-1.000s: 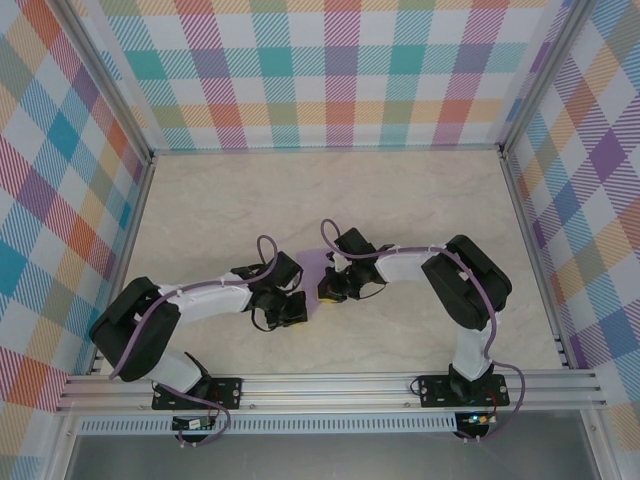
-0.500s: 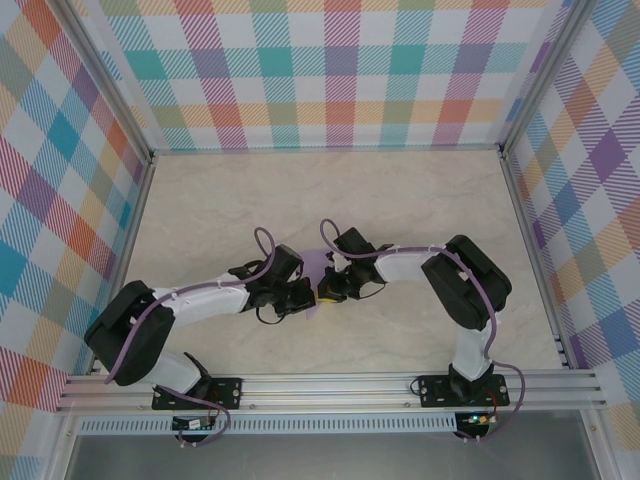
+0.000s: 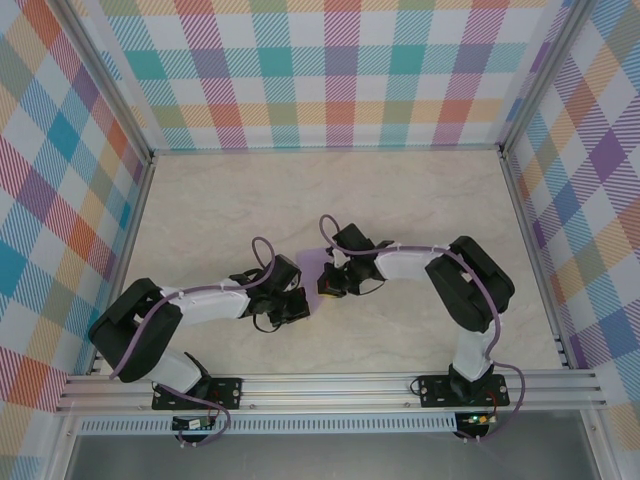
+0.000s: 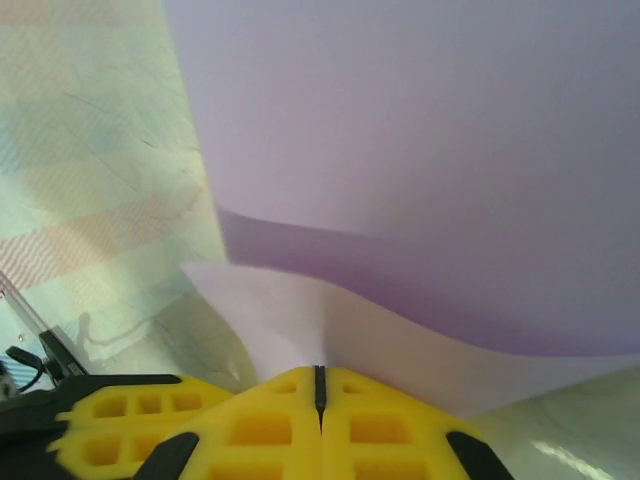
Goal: Fold a paper plane with a square sheet of paper (pick it up from the middle)
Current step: Third fold the triangle at the center of the table.
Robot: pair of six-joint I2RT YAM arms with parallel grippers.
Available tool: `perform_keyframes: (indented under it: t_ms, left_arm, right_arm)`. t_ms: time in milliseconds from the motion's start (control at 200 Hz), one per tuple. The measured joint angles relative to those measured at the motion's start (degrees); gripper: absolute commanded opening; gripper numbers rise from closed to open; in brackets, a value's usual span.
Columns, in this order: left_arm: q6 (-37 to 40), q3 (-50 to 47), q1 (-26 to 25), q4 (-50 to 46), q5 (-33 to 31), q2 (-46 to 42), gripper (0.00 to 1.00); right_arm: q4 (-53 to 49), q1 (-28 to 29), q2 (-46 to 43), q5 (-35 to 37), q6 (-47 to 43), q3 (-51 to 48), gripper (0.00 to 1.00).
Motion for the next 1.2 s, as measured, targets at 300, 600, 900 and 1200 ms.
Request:
perform_keyframes:
  t_ms: [300,600,900,1200]
  left_arm:
    - [2.9,5.6,0.6,-4.3,-1.2,-4.0,0.25]
    - [7.0,7.6,3.9,-6.0,-0.9,-2.5,0.45]
    - [13.1,12.3,4.4,-5.9,1.0,3.0,0.28]
    - [15.1,13.0,5.1,-5.9,-2.3,6.2,0.07]
  right_arm:
    - [-2.7,-1.0,-5.4,4.3,0.0,2.1,0.11]
    - [-4.4,-1.1,-5.4,4.6,0.0,2.1,0.13]
    - [-5.1,-1.2,-5.4,5.2,0.0,2.1,0.13]
    - [-5.3,-1.3,-5.4,4.0,-1.6,1.4,0.10]
